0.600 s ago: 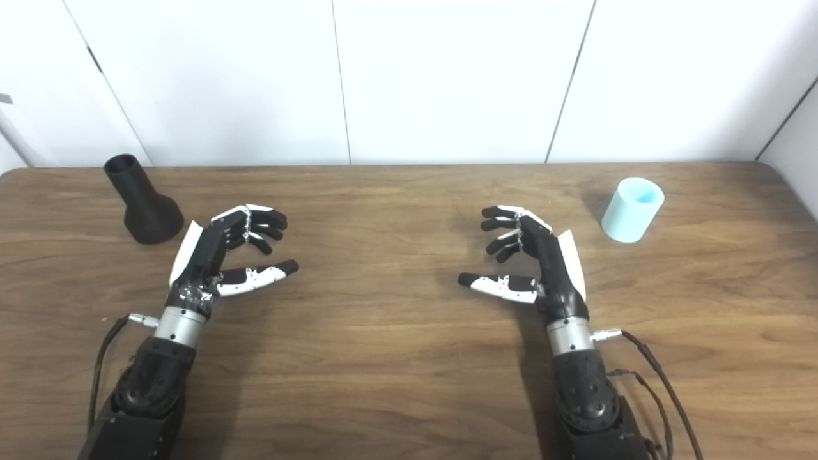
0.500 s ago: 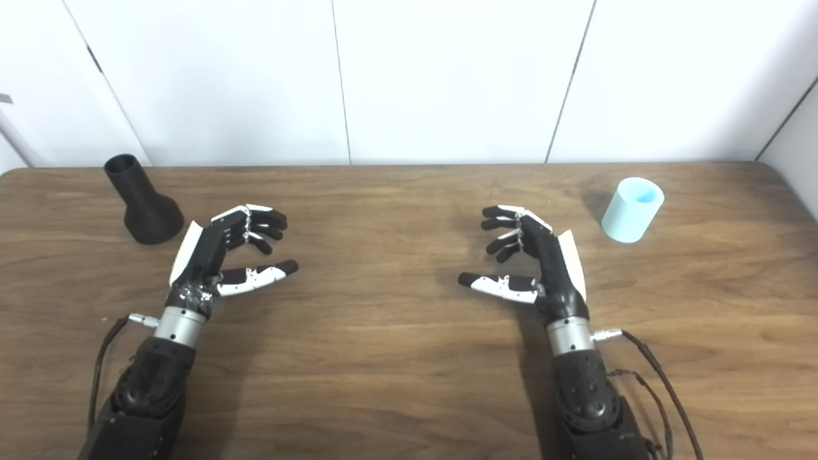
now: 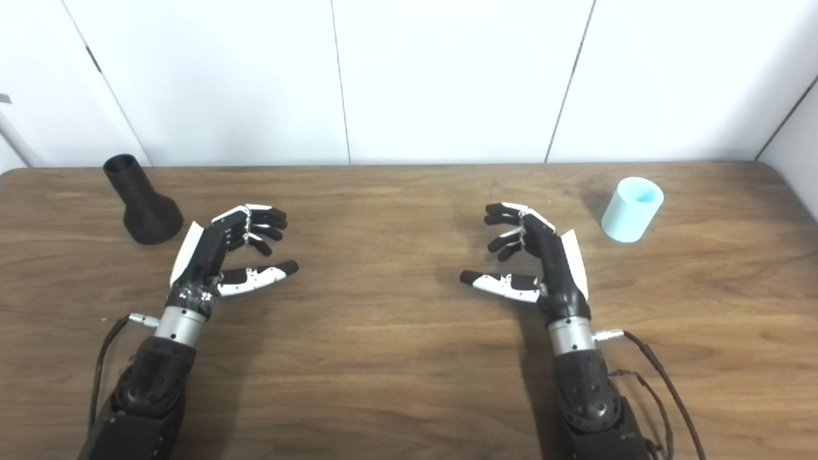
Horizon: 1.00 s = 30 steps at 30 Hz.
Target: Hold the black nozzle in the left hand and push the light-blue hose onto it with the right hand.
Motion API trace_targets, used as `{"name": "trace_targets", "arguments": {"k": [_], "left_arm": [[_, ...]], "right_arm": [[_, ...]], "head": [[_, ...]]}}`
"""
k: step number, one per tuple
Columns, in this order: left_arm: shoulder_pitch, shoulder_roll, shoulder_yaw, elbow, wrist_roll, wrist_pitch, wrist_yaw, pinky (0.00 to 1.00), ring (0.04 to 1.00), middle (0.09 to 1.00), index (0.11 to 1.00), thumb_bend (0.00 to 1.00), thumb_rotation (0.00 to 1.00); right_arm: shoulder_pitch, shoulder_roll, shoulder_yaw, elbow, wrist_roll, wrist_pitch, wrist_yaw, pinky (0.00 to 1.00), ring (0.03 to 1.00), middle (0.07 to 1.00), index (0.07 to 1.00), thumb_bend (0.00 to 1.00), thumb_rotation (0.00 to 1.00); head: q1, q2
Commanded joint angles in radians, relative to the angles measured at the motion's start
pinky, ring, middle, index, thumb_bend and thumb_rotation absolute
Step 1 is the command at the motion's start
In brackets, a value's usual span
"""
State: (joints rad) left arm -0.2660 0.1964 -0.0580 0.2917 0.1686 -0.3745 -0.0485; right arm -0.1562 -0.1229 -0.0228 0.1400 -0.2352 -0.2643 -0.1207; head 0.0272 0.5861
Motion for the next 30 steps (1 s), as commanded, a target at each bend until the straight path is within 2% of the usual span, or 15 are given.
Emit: {"name": "trace_targets", "arguments": {"k": [1,2,5,8,9,10,15,18,20,25,30], "left_arm": [[0.075,-0.027,-0.018,0.065,0.018,-0.025,0.021,0.47,0.599,0.647,0.650,0.71,0.00],[0.074,-0.030,-0.021,0.068,0.022,-0.026,0.022,0.46,0.596,0.648,0.650,0.71,0.00],[0.072,-0.042,-0.032,0.082,0.040,-0.032,0.033,0.46,0.601,0.656,0.659,0.71,0.00],[0.061,-0.065,-0.043,0.134,0.053,-0.072,0.055,0.45,0.596,0.651,0.657,0.71,0.00],[0.056,-0.072,-0.051,0.154,0.060,-0.083,0.066,0.45,0.595,0.651,0.657,0.72,0.00],[0.050,-0.078,-0.061,0.174,0.069,-0.090,0.081,0.45,0.594,0.651,0.656,0.72,0.00],[0.026,-0.096,-0.095,0.239,0.095,-0.095,0.136,0.47,0.599,0.651,0.652,0.72,0.00],[0.019,-0.104,-0.099,0.252,0.106,-0.094,0.155,0.48,0.599,0.650,0.655,0.72,0.00],[0.019,-0.106,-0.092,0.249,0.104,-0.091,0.158,0.49,0.612,0.655,0.661,0.72,0.01],[0.031,-0.103,-0.044,0.178,0.042,0.007,0.116,0.50,0.638,0.677,0.667,0.72,0.05],[0.056,-0.058,0.010,0.009,0.012,0.128,0.085,0.52,0.648,0.704,0.681,0.71,0.10]], "right_arm": [[0.010,-0.011,-0.006,0.014,0.014,-0.044,-0.005,0.39,0.505,0.674,0.699,0.69,0.00],[0.010,-0.016,-0.006,0.019,0.014,-0.052,-0.004,0.39,0.511,0.676,0.700,0.69,0.00],[0.010,-0.031,-0.012,0.033,0.026,-0.073,0.003,0.39,0.520,0.676,0.692,0.68,0.00],[0.010,-0.056,-0.018,0.071,0.054,-0.117,0.016,0.38,0.501,0.673,0.697,0.67,0.00],[0.009,-0.064,-0.021,0.091,0.071,-0.137,0.024,0.37,0.494,0.672,0.700,0.66,0.00],[0.011,-0.067,-0.026,0.096,0.091,-0.135,0.033,0.38,0.491,0.676,0.705,0.66,0.00],[0.016,-0.067,-0.035,0.080,0.156,-0.122,0.065,0.38,0.478,0.693,0.714,0.61,0.00],[0.005,-0.058,-0.036,0.084,0.082,-0.135,0.015,0.35,0.454,0.646,0.686,0.64,0.00],[0.001,-0.051,-0.036,0.079,0.071,-0.130,0.008,0.32,0.430,0.596,0.671,0.65,0.00],[0.001,-0.044,-0.036,0.058,0.058,-0.097,0.005,0.29,0.413,0.559,0.663,0.64,0.02],[0.007,-0.030,-0.037,0.012,0.051,-0.041,0.007,0.29,0.410,0.540,0.659,0.64,0.00]], "head": [[0.029,-0.005],[0.038,-0.007],[0.132,-0.040],[0.237,-0.100],[0.283,-0.131],[0.307,-0.147],[0.369,-0.194],[0.380,-0.202],[0.382,-0.200],[0.386,-0.202],[0.387,-0.199]]}}
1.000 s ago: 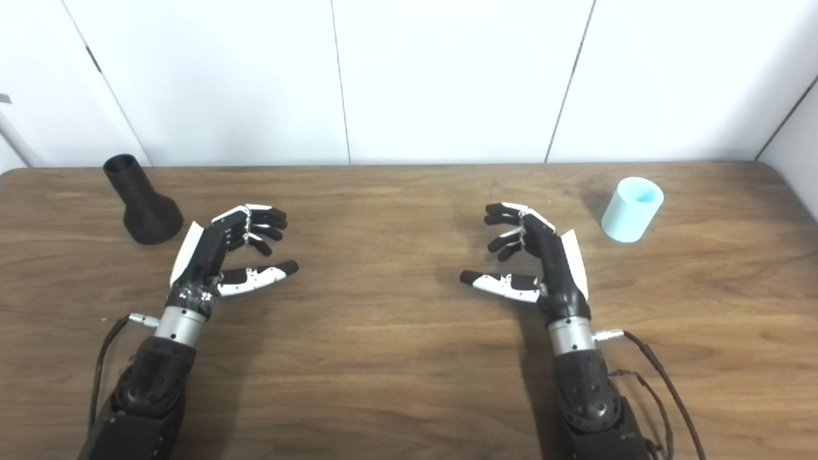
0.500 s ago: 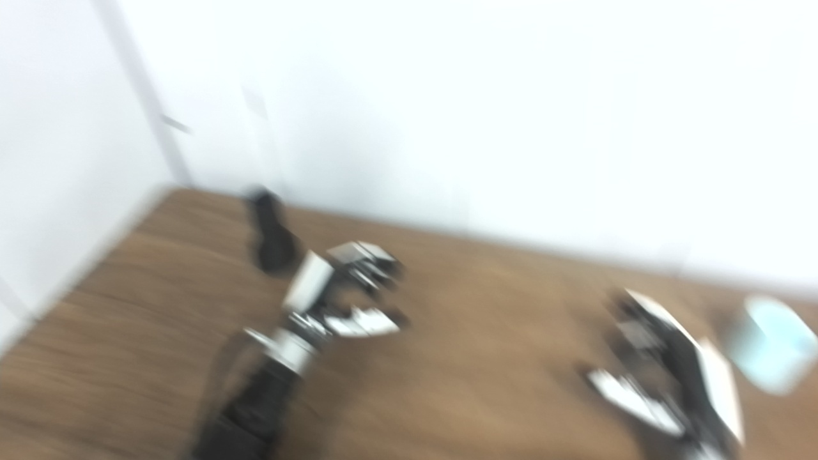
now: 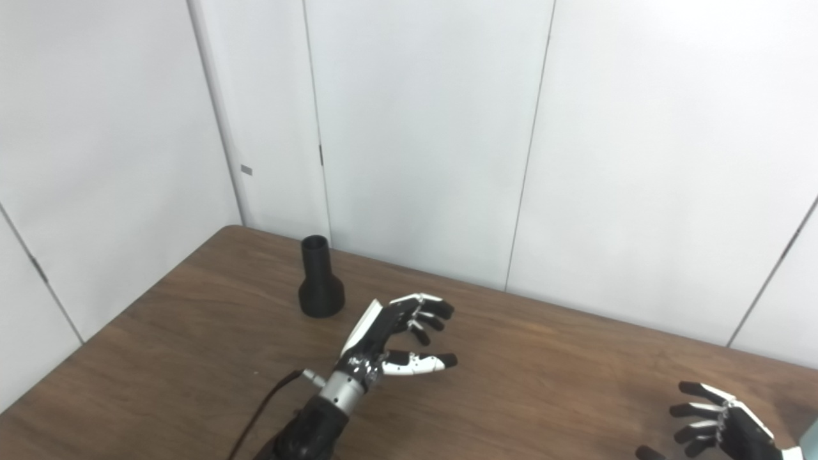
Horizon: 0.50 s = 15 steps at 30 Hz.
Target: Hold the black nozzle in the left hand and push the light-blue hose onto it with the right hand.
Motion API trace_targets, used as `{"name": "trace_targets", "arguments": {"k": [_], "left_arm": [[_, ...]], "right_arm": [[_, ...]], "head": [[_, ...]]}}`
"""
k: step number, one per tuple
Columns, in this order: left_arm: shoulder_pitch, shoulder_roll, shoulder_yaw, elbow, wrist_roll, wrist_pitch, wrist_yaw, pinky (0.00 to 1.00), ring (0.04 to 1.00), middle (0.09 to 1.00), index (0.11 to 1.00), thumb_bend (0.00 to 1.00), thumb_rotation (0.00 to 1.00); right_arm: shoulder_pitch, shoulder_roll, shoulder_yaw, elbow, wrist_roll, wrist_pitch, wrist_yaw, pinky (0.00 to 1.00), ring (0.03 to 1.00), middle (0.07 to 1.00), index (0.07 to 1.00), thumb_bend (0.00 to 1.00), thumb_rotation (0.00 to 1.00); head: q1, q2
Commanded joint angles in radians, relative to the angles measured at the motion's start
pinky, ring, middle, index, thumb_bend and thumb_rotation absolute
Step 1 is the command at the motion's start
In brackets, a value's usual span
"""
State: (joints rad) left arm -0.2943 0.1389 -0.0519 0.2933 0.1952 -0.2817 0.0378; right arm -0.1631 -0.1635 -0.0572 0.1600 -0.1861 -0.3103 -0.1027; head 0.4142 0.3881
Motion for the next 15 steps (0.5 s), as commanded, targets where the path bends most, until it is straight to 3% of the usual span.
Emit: {"name": "trace_targets", "arguments": {"k": [1,7,15], "left_arm": [[0.094,0.011,0.018,-0.037,-0.018,0.063,-0.005,0.52,0.647,0.702,0.682,0.71,0.11],[0.152,0.077,0.121,-0.219,-0.020,0.098,0.013,0.52,0.611,0.671,0.664,0.72,0.10],[0.196,0.110,0.243,-0.318,-0.042,0.117,0.060,0.49,0.579,0.643,0.653,0.71,0.12]], "right_arm": [[0.014,0.012,-0.003,-0.011,0.005,0.007,-0.010,0.29,0.409,0.540,0.660,0.64,0.00],[0.009,0.011,0.000,-0.015,0.009,0.006,-0.001,0.29,0.406,0.549,0.664,0.63,0.00],[-0.002,0.013,0.007,-0.016,0.007,0.005,0.006,0.30,0.418,0.590,0.666,0.61,0.00]], "head": [[0.001,0.002],[0.014,0.005],[0.020,0.007]]}}
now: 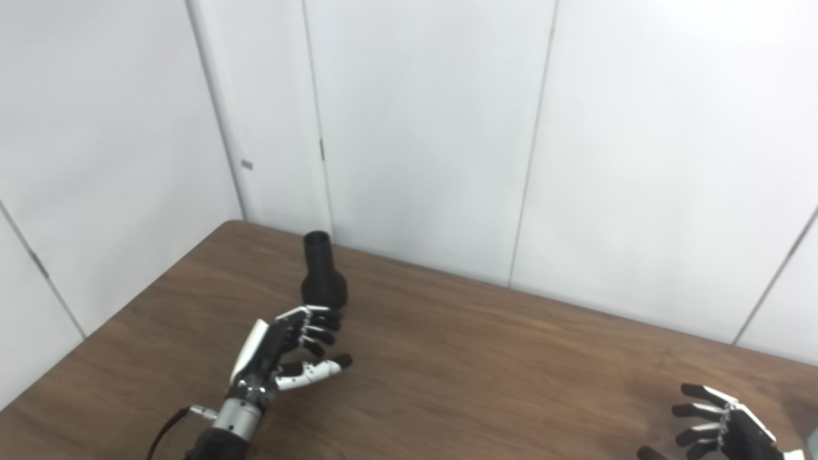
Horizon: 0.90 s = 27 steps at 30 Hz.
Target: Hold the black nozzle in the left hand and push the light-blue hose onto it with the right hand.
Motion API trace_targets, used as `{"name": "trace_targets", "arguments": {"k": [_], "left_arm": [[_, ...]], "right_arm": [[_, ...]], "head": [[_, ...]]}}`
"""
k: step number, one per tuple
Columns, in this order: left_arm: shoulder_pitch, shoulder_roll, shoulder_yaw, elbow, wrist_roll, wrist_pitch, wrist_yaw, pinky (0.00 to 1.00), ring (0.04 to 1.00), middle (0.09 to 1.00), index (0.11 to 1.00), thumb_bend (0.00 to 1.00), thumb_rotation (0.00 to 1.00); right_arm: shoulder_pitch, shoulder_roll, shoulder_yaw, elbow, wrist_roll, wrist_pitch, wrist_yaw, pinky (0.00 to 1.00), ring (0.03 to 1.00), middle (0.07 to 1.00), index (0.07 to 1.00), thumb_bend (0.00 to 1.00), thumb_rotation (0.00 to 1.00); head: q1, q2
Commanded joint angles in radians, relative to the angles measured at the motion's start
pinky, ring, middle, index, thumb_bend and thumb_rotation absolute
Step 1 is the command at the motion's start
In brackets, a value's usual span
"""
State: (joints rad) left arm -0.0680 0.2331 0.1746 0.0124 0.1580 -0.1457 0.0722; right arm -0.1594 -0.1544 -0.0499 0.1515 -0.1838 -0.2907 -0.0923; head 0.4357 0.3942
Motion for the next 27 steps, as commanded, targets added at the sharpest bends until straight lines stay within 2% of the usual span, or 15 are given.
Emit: {"name": "trace_targets", "arguments": {"k": [1,6,9,12,14,16,18,20,21,24,27], "left_arm": [[-0.029,0.019,0.027,-0.036,-0.005,-0.023,0.032,0.48,0.566,0.632,0.652,0.70,0.12],[-0.047,0.035,0.094,0.032,0.048,-0.073,0.123,0.45,0.521,0.580,0.639,0.71,0.14],[-0.069,0.039,0.117,0.094,0.122,-0.101,0.216,0.44,0.509,0.573,0.640,0.70,0.13],[-0.086,0.043,0.119,0.128,0.183,-0.106,0.285,0.51,0.571,0.625,0.652,0.70,0.12],[-0.100,0.046,0.117,0.148,0.221,-0.083,0.324,0.58,0.639,0.673,0.670,0.70,0.12],[-0.115,0.050,0.113,0.166,0.250,-0.054,0.350,0.72,0.753,0.747,0.715,0.71,0.16],[-0.126,0.054,0.108,0.166,0.261,-0.020,0.350,0.77,0.804,0.792,0.751,0.72,0.18],[-0.135,0.061,0.099,0.153,0.271,0.032,0.335,0.76,0.835,0.850,0.823,0.75,0.23],[-0.139,0.066,0.093,0.137,0.273,0.071,0.315,0.74,0.839,0.864,0.848,0.77,0.25],[-0.149,0.099,0.063,0.112,0.269,0.160,0.241,0.78,0.912,0.935,0.947,0.81,0.31],[-0.164,0.135,0.044,0.087,0.218,0.240,0.140,0.84,0.980,0.987,0.993,0.86,0.35]], "right_arm": [[-0.006,0.004,0.001,-0.009,0.003,-0.015,-0.005,0.30,0.419,0.590,0.664,0.62,0.00],[-0.004,0.011,0.003,-0.031,0.006,0.009,-0.001,0.30,0.423,0.595,0.669,0.61,0.00],[-0.002,0.014,0.005,-0.041,0.004,0.012,-0.003,0.30,0.421,0.589,0.671,0.60,0.00],[0.001,0.019,0.005,-0.058,-0.004,0.024,-0.007,0.30,0.417,0.570,0.668,0.59,0.00],[0.002,0.022,0.003,-0.064,-0.002,0.020,-0.009,0.30,0.415,0.561,0.666,0.59,0.00],[0.004,0.023,0.001,-0.075,-0.004,0.027,-0.009,0.29,0.404,0.537,0.664,0.58,0.00],[0.007,0.022,0.001,-0.085,-0.007,0.032,-0.008,0.29,0.403,0.537,0.667,0.57,0.00],[0.011,0.020,0.002,-0.095,-0.010,0.041,-0.006,0.30,0.420,0.583,0.666,0.59,0.00],[0.011,0.019,0.001,-0.096,-0.008,0.041,-0.004,0.31,0.424,0.595,0.667,0.60,0.00],[0.012,0.019,0.002,-0.103,-0.003,0.045,0.000,0.32,0.431,0.604,0.667,0.61,0.00],[0.014,0.021,0.002,-0.114,-0.001,0.051,0.002,0.31,0.422,0.588,0.663,0.62,0.00]], "head": [[-0.001,0.001],[0.003,0.006],[0.003,0.004],[0.001,0.007],[0.001,0.007],[0.001,0.007],[0.001,0.006],[0.001,0.006],[0.002,0.008],[0.002,0.009],[-0.001,0.009]]}}
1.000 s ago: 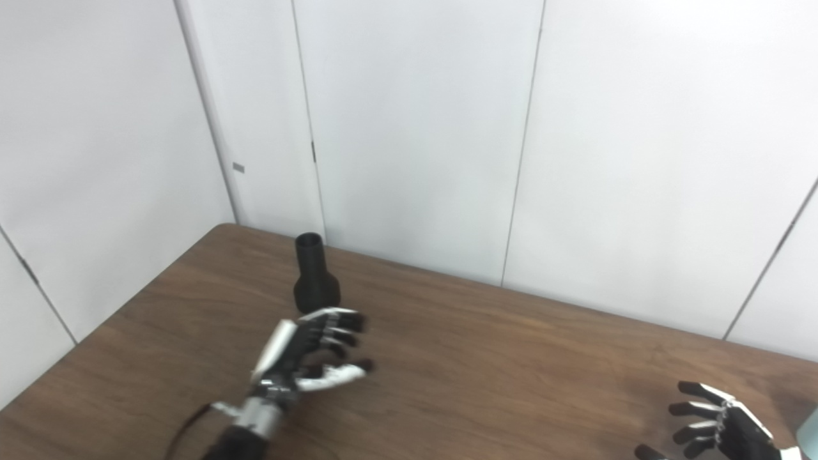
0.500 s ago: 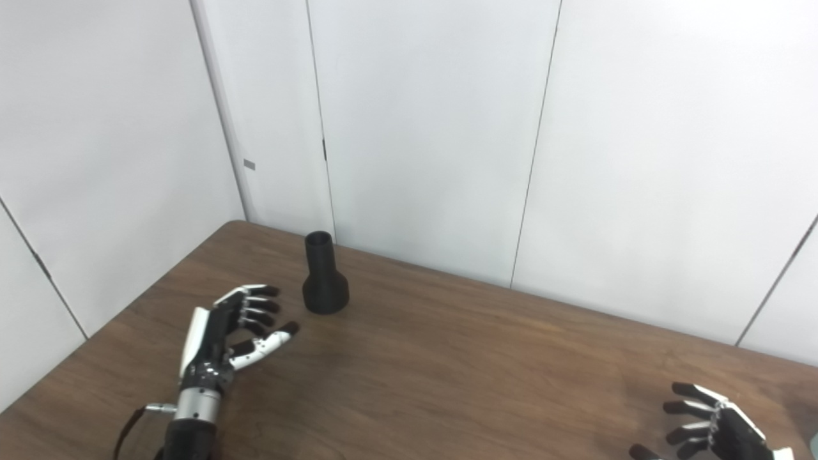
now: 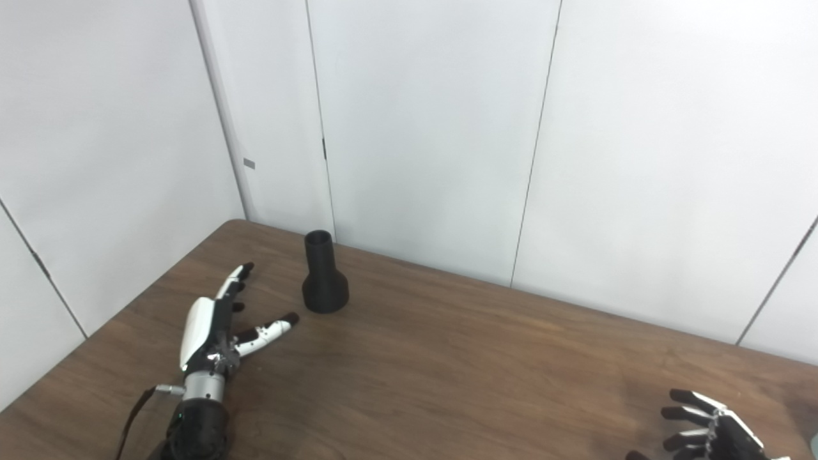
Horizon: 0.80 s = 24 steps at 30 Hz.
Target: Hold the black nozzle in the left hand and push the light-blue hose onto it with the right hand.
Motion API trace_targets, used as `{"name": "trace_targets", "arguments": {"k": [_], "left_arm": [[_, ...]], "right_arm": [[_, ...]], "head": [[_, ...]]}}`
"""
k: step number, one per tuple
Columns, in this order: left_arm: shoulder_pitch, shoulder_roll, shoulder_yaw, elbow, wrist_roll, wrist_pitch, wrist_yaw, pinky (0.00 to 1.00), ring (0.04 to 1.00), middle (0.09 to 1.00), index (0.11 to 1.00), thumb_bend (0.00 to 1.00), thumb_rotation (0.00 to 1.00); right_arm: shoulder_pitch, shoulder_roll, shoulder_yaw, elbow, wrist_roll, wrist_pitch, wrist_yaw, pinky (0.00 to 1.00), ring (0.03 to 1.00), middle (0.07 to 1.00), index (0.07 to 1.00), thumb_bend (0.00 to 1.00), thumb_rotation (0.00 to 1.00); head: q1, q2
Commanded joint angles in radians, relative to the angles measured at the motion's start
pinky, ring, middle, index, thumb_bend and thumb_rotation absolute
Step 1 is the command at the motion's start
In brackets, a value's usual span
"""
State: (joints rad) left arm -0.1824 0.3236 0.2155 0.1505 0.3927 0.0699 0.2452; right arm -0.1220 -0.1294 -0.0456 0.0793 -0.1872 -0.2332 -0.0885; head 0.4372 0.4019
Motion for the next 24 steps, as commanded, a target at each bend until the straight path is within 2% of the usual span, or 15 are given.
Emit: {"name": "trace_targets", "arguments": {"k": [1,2,4,9,15,20,24], "left_arm": [[-0.052,0.051,0.001,-0.058,-0.033,0.044,-0.058,0.87,0.992,0.995,0.997,0.89,0.36],[-0.060,0.068,-0.006,-0.060,-0.051,0.065,-0.097,0.88,0.996,0.998,0.999,0.90,0.36],[-0.074,0.096,-0.018,-0.063,-0.076,0.094,-0.152,0.88,1.000,1.000,1.000,0.98,0.41],[-0.113,0.167,-0.054,-0.047,-0.084,0.153,-0.242,0.90,1.000,1.000,1.000,1.00,0.42],[-0.150,0.207,-0.083,0.013,-0.066,0.173,-0.257,0.91,1.000,1.000,1.000,1.00,0.43],[-0.173,0.219,-0.095,0.056,-0.075,0.151,-0.257,0.96,1.000,1.000,1.000,1.00,0.39],[-0.190,0.225,-0.115,0.068,-0.060,0.161,-0.256,1.00,1.000,1.000,1.000,1.00,0.39]], "right_arm": [[-0.023,-0.004,-0.002,-0.045,0.003,-0.004,-0.001,0.31,0.422,0.583,0.661,0.62,0.00],[-0.022,-0.004,-0.002,-0.045,0.002,-0.006,-0.002,0.31,0.422,0.581,0.661,0.62,0.00],[-0.021,-0.004,-0.002,-0.048,-0.005,-0.007,-0.003,0.31,0.422,0.588,0.661,0.62,0.00],[-0.015,0.001,-0.002,-0.072,-0.013,0.022,-0.003,0.31,0.425,0.603,0.666,0.62,0.00],[-0.013,0.003,-0.001,-0.087,-0.009,0.022,0.002,0.30,0.419,0.599,0.660,0.62,0.00],[-0.006,0.006,0.001,-0.110,-0.018,0.042,0.004,0.31,0.418,0.595,0.653,0.62,0.00],[-0.003,0.006,0.003,-0.122,-0.018,0.050,0.007,0.32,0.420,0.600,0.656,0.62,0.00]], "head": [[-0.003,0.001],[-0.004,0.002],[-0.005,0.004],[-0.008,0.006],[-0.012,0.011],[-0.016,0.014],[-0.022,0.018]]}}
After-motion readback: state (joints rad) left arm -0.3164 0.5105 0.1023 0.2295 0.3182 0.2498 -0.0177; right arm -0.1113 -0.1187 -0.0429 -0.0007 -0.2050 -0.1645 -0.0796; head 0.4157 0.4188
